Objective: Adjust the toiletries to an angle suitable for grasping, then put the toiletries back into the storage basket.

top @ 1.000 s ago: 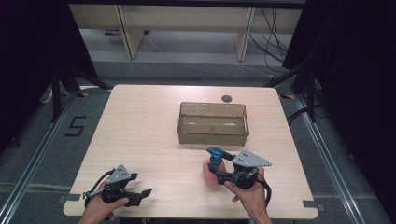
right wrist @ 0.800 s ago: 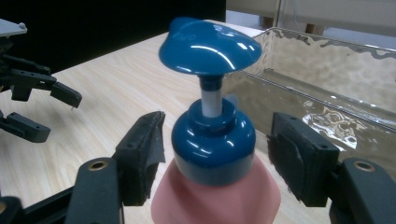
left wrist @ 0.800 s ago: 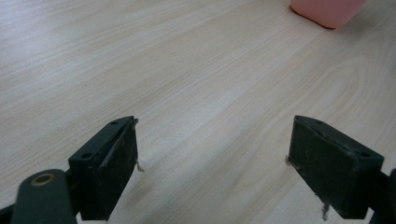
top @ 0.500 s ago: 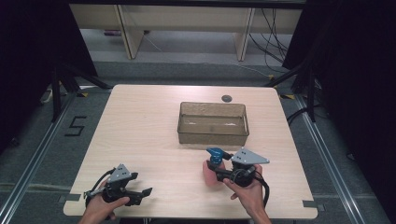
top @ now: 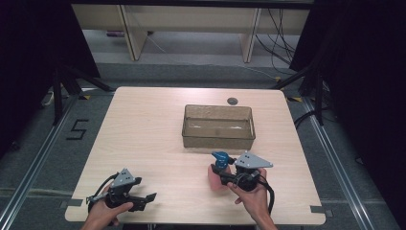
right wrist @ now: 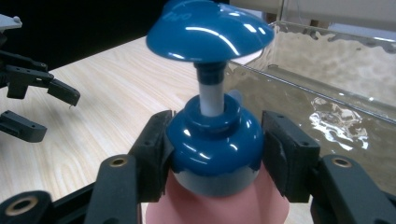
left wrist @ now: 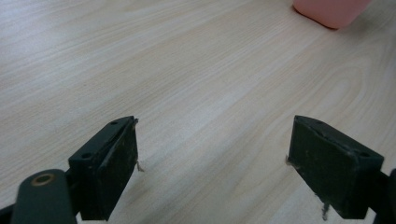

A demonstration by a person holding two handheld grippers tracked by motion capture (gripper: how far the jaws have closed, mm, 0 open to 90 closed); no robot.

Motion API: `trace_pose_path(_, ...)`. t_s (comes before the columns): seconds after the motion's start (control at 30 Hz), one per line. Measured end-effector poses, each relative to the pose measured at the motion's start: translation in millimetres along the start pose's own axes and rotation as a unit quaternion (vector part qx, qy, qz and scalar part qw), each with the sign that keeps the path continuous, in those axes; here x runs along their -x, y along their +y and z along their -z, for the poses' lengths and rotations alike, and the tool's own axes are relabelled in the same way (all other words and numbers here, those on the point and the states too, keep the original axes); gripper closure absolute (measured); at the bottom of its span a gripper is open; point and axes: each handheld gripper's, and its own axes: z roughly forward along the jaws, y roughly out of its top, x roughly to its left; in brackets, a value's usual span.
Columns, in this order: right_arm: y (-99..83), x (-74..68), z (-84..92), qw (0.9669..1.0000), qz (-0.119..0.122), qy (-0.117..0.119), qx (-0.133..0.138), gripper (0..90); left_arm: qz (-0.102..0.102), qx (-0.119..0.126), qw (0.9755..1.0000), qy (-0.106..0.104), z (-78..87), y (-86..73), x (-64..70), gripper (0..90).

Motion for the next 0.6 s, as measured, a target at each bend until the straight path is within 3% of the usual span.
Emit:
trace_pose_path(0.07, -0.1, -1.7, 0.4, 1.0, -0.002, -0.003, -0.001, 47.6, 0.001, 0.001, 1.0, -0.003, 0.4, 0.2, 0.3, 15.2)
trace_pose_path(0.2, 3.4, -6.3, 1.7, 0.9995, 0.025, -0.02, -0.004, 51.8, -0.003, -0.002, 1.0, -0.004, 0.9, 0.7, -1.0, 15.2)
trace_pose_path(0.27, 3.5, -7.5, 0.1, 0.9996, 0.025, -0.015, 0.001, 52.8, -0.001, 0.001, 1.0, -0.002, 0.4, 0.1, -0.3, 15.2)
trace_pose_path(0.33, 4.7, -8.6, 0.0, 0.9986, 0.044, -0.03, 0.004, 53.0, 0.006, 0.008, 0.9999, -0.003, -0.6, -0.7, 0.8, 15.2)
trace_pose_path(0.6, 7.9, -10.3, 1.2, 0.9984, 0.038, -0.041, -0.001, 53.2, 0.0, 0.009, 1.0, -0.004, 0.1, 0.2, 0.5, 15.2)
